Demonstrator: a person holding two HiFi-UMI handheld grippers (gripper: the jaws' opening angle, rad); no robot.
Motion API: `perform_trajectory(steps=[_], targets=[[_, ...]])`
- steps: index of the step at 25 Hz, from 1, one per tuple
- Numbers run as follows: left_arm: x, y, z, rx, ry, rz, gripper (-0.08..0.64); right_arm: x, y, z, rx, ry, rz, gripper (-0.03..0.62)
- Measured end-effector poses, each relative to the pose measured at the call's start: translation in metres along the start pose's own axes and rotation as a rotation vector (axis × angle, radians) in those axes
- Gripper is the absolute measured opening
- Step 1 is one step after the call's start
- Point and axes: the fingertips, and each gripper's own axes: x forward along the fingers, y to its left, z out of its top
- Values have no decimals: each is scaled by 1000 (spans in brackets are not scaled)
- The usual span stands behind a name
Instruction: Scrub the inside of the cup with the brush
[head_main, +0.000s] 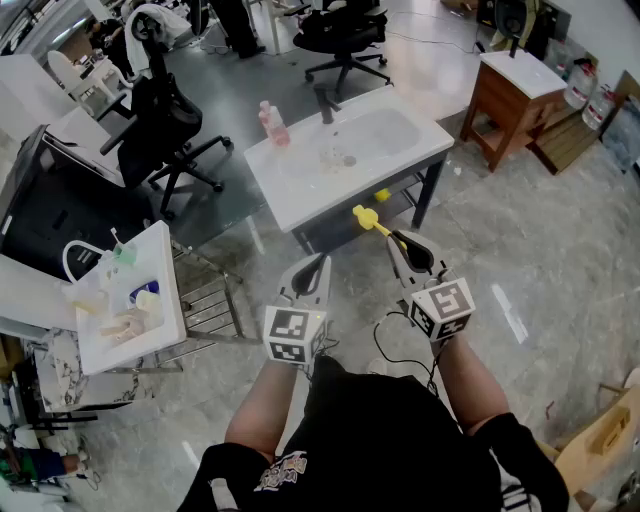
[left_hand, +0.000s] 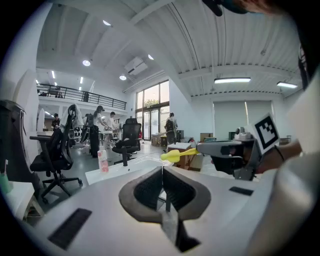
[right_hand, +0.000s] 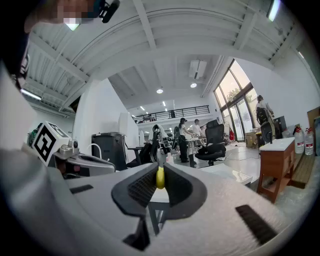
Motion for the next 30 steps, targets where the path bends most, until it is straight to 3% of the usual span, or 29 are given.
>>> perform_trajectory(steps=[30], targets=[[11,0,5,2,-5,26,9,-3,-17,7,29,-17,9,37]])
